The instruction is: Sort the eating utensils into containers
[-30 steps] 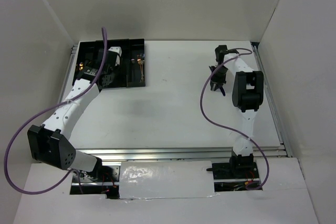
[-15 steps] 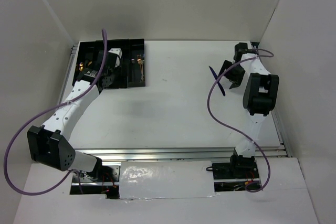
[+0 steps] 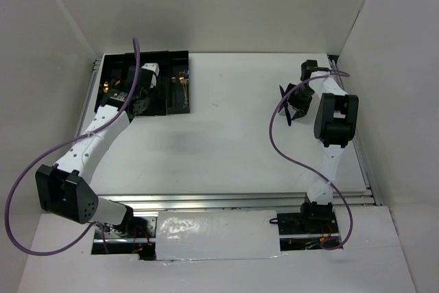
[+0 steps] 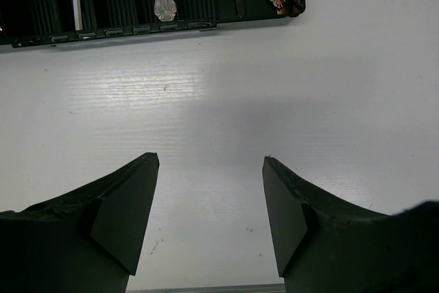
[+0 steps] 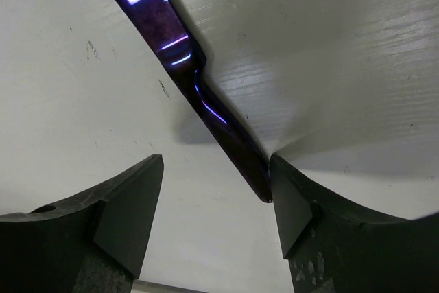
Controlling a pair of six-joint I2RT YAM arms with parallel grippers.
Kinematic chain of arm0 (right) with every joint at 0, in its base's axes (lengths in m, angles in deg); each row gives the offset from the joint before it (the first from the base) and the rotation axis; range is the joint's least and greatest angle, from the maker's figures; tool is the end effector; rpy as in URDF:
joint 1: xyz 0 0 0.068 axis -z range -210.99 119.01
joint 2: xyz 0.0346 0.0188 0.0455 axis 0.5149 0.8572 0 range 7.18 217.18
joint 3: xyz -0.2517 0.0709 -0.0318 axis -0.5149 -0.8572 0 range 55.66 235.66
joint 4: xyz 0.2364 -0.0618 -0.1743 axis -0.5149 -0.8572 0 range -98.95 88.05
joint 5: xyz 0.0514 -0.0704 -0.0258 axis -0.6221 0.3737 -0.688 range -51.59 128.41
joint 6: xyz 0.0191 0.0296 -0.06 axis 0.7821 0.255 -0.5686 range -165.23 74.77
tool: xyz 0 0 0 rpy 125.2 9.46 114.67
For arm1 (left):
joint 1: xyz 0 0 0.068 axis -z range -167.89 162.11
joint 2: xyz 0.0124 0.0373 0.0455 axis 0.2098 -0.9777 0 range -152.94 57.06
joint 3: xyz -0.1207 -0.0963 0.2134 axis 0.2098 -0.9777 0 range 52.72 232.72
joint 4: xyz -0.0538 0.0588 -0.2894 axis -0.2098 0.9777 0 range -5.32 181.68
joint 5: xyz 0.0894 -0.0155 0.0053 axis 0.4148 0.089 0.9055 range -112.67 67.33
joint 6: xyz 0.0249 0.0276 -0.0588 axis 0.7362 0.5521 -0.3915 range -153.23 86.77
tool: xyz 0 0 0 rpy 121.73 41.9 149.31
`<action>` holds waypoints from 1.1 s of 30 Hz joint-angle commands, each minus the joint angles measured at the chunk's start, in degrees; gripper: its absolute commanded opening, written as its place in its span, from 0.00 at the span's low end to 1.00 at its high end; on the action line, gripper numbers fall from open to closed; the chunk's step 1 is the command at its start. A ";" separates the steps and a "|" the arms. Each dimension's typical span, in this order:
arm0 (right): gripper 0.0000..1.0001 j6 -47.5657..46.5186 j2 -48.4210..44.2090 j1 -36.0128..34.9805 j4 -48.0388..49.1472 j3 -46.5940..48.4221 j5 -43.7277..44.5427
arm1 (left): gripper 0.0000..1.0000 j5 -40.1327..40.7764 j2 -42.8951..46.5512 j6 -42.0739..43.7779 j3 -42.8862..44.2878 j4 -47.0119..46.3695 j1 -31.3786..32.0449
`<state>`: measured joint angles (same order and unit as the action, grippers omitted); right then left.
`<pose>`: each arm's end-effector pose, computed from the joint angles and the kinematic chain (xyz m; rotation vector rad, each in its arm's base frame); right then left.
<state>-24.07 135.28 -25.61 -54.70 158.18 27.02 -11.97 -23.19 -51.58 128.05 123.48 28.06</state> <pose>0.4858 -0.0345 0.1175 0.6479 2.8772 0.3328 0.3496 -0.0891 0.3099 -0.1412 2.3147 -0.0846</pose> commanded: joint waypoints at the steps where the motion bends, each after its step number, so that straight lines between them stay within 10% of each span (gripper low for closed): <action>1: 0.71 -0.07 1.20 -1.34 -2.18 1.54 0.93 | 0.75 0.90 1.76 -0.46 0.17 -0.57 -0.21; 15: 0.30 1.95 0.67 -4.51 -3.85 2.07 9.38 | 0.75 -0.15 3.25 0.42 0.26 -0.40 -1.27; 33: 0.14 1.59 -8.65 -22.86 1.43 -13.31 3.04 | 0.81 -2.09 3.87 2.35 2.80 1.97 -2.41</action>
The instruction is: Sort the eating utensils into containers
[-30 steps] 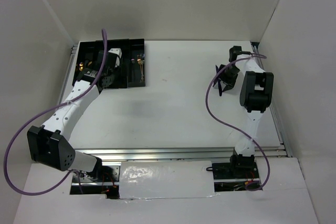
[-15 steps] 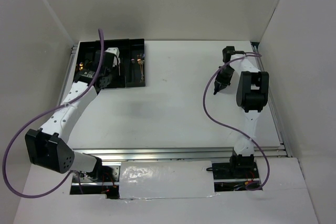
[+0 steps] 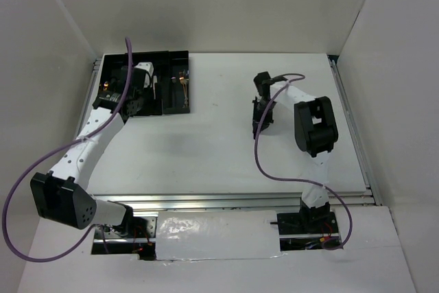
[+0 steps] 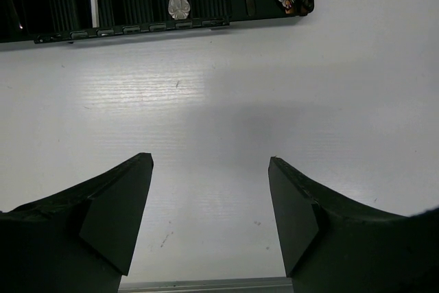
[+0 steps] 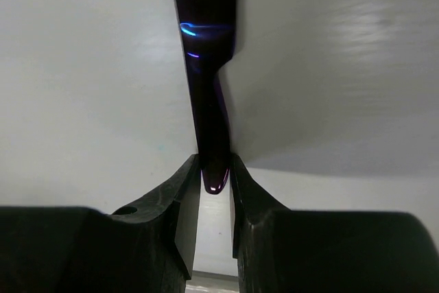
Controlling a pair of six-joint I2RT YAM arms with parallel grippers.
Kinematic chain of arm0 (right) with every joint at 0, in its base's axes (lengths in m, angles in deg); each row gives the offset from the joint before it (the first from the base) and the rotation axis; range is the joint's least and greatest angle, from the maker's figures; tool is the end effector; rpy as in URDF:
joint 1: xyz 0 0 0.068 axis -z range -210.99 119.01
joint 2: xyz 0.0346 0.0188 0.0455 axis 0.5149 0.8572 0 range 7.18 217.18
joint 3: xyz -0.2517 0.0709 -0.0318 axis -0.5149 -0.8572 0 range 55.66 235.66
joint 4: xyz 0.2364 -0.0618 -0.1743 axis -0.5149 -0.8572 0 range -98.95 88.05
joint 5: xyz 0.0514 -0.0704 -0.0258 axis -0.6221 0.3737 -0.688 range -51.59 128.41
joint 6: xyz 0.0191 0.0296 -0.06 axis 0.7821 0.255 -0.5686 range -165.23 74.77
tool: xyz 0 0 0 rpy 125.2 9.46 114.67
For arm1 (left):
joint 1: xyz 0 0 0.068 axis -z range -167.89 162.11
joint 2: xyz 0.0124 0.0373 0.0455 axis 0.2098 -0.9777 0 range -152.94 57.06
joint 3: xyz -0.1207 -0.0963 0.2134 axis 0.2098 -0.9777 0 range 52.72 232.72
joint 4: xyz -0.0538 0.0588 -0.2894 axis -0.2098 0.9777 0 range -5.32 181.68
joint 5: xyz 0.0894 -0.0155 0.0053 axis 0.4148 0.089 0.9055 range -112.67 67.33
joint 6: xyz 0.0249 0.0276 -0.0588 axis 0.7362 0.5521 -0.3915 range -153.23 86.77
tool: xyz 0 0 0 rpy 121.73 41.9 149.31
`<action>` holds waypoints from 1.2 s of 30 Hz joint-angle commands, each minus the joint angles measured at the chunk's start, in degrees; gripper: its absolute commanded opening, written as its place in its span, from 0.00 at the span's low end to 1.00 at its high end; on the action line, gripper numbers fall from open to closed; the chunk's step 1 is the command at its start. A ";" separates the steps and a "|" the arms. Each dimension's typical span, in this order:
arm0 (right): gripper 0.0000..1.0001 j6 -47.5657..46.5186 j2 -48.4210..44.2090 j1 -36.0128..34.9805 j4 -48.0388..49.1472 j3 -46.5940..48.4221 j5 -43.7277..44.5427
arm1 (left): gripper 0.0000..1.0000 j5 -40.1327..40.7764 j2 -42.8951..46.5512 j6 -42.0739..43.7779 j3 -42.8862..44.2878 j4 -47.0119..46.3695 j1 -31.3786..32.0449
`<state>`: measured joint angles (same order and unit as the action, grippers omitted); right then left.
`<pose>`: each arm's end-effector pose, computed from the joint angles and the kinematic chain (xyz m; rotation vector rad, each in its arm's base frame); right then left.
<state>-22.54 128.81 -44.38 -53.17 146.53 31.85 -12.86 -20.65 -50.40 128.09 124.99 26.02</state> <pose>0.4343 0.1100 0.1064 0.2342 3.0262 0.2314 0.3415 -0.0748 0.3224 -0.1520 2.2982 -0.0800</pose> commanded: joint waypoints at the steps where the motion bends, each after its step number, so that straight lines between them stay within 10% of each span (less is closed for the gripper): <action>1: 0.14 -0.11 -2.53 -4.97 -0.28 -1.84 -1.96 | 0.82 -1.02 1.42 0.74 2.76 0.73 -0.38; 13: 0.20 9.11 -8.15 -20.44 8.42 -10.63 -5.66 | 0.78 -7.85 5.74 -3.66 -3.21 -4.01 -2.22; 17: 0.73 10.08 -13.40 -21.95 7.19 -10.79 -1.79 | 0.77 -7.26 4.59 -6.02 -5.58 -5.24 0.05; 20: 0.85 9.74 -21.38 -21.24 6.14 -12.73 1.20 | 0.75 -5.42 2.84 -7.87 -5.76 -5.86 3.30; 36: 0.87 8.77 -59.30 -7.09 7.89 -38.75 9.47 | 0.77 13.21 -28.24 -42.13 5.90 -8.00 29.93</action>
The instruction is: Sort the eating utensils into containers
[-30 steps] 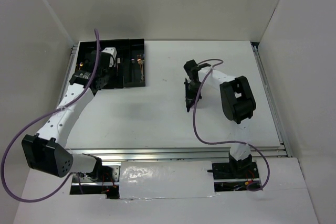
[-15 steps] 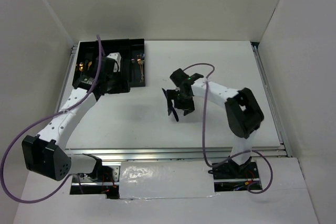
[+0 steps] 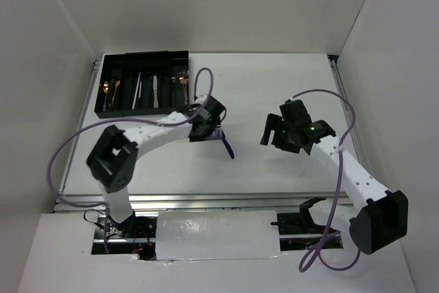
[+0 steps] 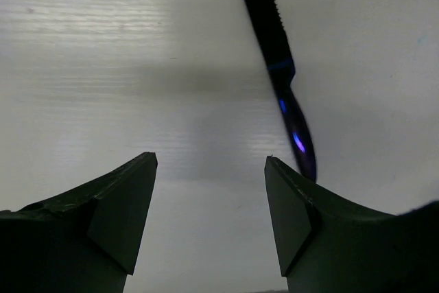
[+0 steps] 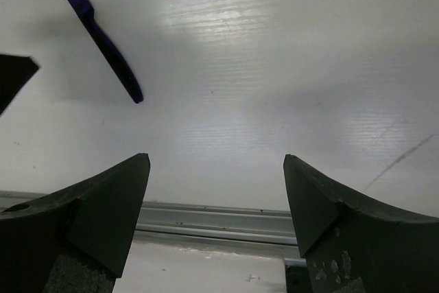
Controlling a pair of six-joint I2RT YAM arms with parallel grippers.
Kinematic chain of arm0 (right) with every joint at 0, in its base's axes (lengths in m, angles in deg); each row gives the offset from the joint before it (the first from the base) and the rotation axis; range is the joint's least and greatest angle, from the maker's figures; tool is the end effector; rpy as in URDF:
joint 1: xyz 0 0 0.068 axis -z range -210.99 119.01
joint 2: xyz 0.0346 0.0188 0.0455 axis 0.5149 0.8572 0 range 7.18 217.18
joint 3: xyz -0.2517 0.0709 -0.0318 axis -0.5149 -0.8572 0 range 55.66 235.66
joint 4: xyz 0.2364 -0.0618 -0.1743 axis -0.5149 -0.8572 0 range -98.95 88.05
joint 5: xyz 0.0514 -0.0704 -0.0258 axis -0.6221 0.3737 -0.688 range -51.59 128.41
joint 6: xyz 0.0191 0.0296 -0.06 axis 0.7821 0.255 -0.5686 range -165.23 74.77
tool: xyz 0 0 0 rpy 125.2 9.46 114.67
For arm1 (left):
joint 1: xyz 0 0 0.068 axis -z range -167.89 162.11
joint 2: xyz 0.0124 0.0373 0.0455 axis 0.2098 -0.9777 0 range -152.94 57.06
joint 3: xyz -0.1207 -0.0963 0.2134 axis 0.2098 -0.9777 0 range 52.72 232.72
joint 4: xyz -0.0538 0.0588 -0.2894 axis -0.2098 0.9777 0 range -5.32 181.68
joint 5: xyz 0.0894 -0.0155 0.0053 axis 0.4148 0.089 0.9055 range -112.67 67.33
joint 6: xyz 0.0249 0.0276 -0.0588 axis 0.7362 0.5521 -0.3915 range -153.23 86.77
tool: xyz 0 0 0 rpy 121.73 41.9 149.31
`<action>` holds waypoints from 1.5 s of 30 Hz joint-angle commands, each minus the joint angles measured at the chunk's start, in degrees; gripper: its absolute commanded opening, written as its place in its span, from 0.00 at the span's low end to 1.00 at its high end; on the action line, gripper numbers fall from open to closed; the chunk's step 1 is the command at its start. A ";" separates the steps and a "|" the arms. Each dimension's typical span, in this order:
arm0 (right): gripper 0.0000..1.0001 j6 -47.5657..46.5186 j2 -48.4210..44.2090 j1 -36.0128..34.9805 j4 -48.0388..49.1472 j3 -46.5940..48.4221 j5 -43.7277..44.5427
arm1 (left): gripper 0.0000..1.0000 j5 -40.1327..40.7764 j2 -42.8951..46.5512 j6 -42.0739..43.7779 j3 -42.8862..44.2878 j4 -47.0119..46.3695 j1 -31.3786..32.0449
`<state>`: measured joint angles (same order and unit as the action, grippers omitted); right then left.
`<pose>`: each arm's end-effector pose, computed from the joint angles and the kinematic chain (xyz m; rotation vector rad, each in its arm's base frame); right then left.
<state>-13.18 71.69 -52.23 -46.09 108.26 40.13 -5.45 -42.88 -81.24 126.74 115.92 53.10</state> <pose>0.2576 0.0983 0.2345 0.2551 2.5680 0.3188 0.3255 -0.2608 0.1854 -0.2662 2.5061 -0.2480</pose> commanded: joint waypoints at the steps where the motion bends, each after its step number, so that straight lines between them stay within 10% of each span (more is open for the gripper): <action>1: 0.87 -1.37 -2.72 0.58 0.55 -0.57 1.71 | 0.77 7.47 -7.53 -12.36 11.28 1.88 5.13; 18: 0.88 -4.37 -5.89 2.95 1.78 -4.00 -2.95 | 0.62 11.00 -27.15 -19.57 23.63 8.75 9.89; 28: 0.88 -4.19 -5.19 2.95 2.65 -4.17 -3.03 | 0.37 8.54 -26.54 -20.90 19.32 7.16 9.81; 34: 0.88 -3.66 -4.48 2.52 3.36 -4.00 -2.86 | 0.00 13.72 -21.19 -16.16 18.18 8.92 9.63; 45: 0.88 -3.31 -3.16 2.07 5.11 -4.08 -3.74 | 0.00 16.01 -10.72 -5.00 11.06 7.08 7.87</action>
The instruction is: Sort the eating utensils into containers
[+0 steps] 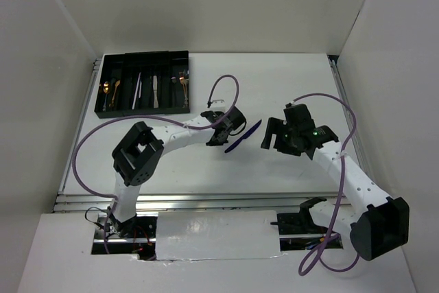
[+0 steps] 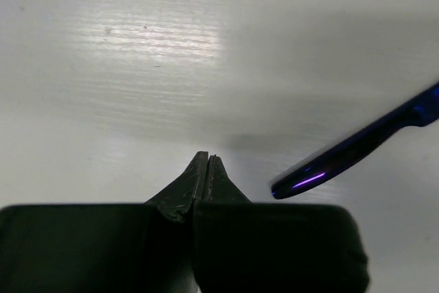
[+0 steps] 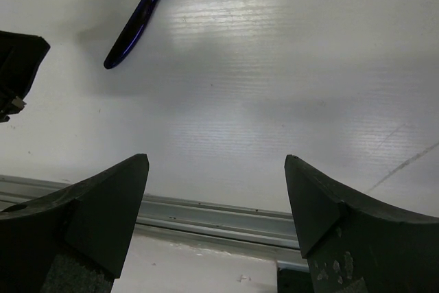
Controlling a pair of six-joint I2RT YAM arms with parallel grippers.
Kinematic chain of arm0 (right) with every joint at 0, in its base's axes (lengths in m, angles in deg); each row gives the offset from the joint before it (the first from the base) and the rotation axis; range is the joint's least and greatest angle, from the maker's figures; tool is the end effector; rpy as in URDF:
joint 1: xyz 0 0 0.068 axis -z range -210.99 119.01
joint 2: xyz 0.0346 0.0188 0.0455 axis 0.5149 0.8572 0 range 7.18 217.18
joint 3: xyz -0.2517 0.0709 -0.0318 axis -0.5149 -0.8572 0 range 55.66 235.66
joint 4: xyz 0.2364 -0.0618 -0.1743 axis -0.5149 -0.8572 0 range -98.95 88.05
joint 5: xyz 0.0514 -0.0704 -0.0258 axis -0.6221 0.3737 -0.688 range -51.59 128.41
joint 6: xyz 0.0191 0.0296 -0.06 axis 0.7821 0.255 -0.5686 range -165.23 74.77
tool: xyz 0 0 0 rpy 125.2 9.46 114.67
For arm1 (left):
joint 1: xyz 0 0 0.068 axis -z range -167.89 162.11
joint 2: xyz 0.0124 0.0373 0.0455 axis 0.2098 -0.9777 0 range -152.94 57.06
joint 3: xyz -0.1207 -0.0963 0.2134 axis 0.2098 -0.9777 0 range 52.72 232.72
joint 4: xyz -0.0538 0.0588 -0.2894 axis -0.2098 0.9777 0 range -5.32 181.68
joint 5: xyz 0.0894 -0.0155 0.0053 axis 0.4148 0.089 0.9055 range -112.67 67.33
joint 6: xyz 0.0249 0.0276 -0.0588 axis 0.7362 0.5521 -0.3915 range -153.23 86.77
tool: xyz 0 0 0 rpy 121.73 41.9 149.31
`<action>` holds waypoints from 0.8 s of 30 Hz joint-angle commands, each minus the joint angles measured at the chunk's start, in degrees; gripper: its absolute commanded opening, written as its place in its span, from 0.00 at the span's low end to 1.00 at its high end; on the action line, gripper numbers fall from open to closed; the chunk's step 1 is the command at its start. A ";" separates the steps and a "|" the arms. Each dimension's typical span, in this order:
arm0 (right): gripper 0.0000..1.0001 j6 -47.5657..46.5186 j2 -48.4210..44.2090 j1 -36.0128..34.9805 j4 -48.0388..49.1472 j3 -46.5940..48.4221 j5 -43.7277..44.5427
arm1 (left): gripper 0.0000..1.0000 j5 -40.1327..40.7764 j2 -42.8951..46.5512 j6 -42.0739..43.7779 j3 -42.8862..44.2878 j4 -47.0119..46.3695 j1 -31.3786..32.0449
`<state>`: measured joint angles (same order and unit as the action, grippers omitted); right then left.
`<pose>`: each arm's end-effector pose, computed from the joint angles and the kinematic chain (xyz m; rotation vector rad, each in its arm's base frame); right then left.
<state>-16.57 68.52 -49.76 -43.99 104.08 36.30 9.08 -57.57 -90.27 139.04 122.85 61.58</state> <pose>0.2504 0.0873 0.2243 0.2070 2.5630 0.3699 0.3182 -0.3265 0.1499 -0.3077 2.4459 0.0083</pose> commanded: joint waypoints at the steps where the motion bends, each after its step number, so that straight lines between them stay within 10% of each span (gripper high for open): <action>1: 0.88 0.16 -0.17 -0.40 2.93 0.00 0.26 | 0.00 1.30 4.24 6.39 -1.77 -0.20 -0.61; 13: 0.89 2.27 -7.28 0.31 0.38 -0.88 3.60 | 0.31 -12.58 4.33 36.10 4.71 -7.50 -0.61; 24: 0.89 4.29 -12.38 1.27 -1.73 -0.61 6.94 | 0.69 -27.26 -6.21 42.79 17.46 -5.13 -0.61</action>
<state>-13.31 57.47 -48.93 -45.24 103.45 41.18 -12.06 -60.04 -50.81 153.58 117.06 60.95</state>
